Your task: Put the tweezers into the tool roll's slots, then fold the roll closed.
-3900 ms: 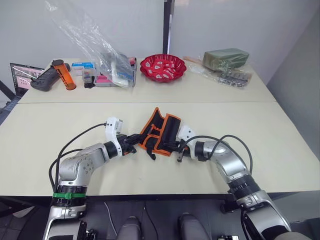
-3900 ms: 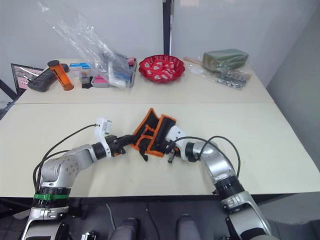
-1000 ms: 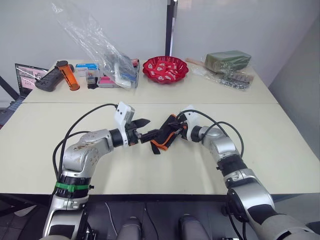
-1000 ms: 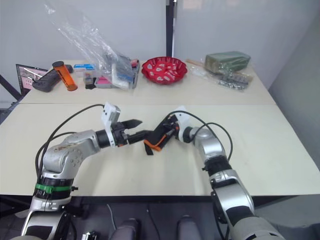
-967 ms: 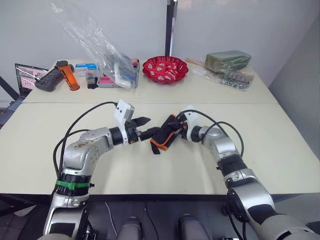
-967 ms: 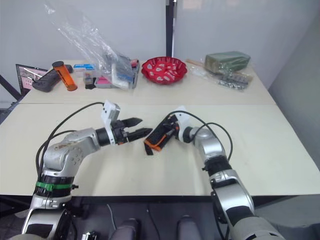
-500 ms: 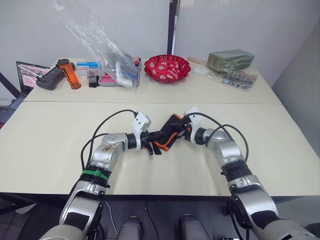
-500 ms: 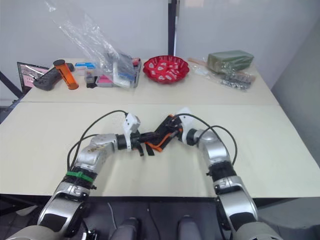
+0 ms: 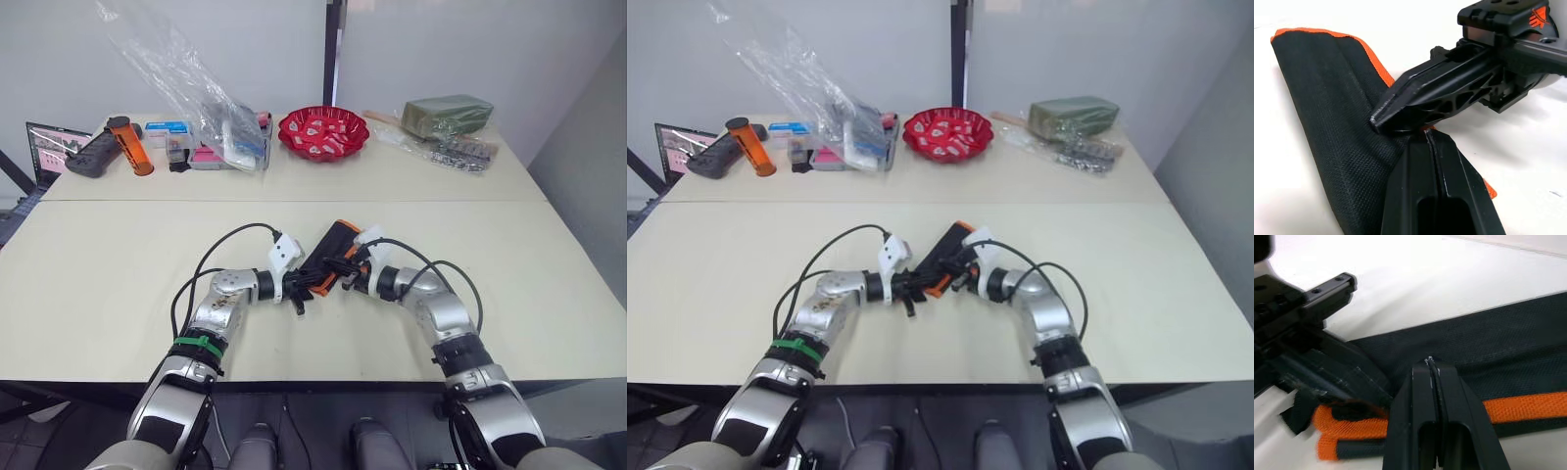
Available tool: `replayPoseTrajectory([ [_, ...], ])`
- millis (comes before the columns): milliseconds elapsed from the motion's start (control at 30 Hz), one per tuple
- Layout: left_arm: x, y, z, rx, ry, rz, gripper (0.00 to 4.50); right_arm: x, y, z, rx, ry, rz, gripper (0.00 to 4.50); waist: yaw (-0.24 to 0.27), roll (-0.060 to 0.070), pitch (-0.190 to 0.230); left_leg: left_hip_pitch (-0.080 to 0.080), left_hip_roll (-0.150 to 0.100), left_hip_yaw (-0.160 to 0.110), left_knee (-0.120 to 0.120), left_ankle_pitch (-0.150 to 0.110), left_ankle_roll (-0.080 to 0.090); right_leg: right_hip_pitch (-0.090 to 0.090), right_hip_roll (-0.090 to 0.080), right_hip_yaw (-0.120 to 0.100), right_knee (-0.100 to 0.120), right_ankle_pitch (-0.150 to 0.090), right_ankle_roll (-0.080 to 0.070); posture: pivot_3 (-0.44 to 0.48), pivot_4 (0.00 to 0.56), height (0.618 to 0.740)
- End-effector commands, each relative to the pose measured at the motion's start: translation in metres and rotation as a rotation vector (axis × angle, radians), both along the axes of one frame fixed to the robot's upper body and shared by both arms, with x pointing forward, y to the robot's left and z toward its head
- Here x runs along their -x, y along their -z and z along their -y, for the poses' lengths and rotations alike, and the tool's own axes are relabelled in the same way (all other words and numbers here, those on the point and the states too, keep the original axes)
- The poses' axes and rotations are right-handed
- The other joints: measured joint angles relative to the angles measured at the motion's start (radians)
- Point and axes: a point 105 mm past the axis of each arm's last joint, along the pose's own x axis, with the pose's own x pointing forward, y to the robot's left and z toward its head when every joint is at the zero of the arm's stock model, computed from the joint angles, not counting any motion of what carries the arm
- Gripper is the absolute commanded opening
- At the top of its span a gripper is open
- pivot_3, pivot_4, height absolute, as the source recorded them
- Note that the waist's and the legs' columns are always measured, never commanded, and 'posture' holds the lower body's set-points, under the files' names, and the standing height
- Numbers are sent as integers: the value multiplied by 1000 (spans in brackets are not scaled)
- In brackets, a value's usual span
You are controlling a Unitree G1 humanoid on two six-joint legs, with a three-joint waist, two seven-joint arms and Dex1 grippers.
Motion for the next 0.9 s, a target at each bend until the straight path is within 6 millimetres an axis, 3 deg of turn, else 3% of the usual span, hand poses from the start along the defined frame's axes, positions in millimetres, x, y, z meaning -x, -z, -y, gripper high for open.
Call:
replayPoseTrajectory([
  [33,10,37,-9,-111,-2,-98,13,-23,23,34,26,231,-69,0,0,0,0,5,0,0,-1,0,0,6,0,0,-1,-1,1,0,150,740],
  [267,13,46,-24,-92,-57,-107,13,-35,57,54,138,406,-142,0,-3,2,-10,9,0,0,-2,0,1,10,0,0,-2,-1,1,0,150,740],
  [400,11,39,-27,-26,-90,-111,13,-38,53,50,81,421,-116,0,-14,2,-20,11,0,0,-2,-2,3,11,0,0,-2,-2,1,0,150,740],
  [467,12,31,-26,28,-83,-107,13,-43,39,48,25,425,-51,0,-16,2,-21,11,0,0,-3,-2,3,11,0,0,-2,-2,2,0,150,740],
  [567,15,-9,-30,235,-53,-79,13,-49,3,45,-107,397,86,0,-18,4,-19,10,0,0,-3,-2,3,11,0,0,-2,-3,2,0,150,740],
  [667,11,-45,-51,263,-97,10,13,-46,-35,44,-177,316,237,0,-18,5,-8,3,0,-1,-1,-2,3,5,0,0,-1,-2,2,0,150,740],
  [733,10,-64,-63,279,-127,42,13,-42,-49,45,-197,270,288,0,-19,6,-3,-1,0,-2,0,-2,3,1,0,0,0,0,-2,0,150,740],
  [767,9,-74,-74,282,-168,61,13,-39,-57,50,-205,254,314,0,-20,7,-2,-6,0,-2,0,-2,3,-4,0,0,0,2,-5,0,150,740],
  [833,10,-90,-109,247,-279,102,554,-28,-77,61,-203,187,372,548,-21,8,0,-13,0,-2,0,-2,3,-12,0,0,1,3,-6,0,150,740],
  [900,15,-92,-142,155,-382,144,1116,-15,-83,68,-153,107,386,1129,-24,8,0,-13,0,-2,-1,-2,3,-13,0,0,1,3,-6,0,150,740],
])
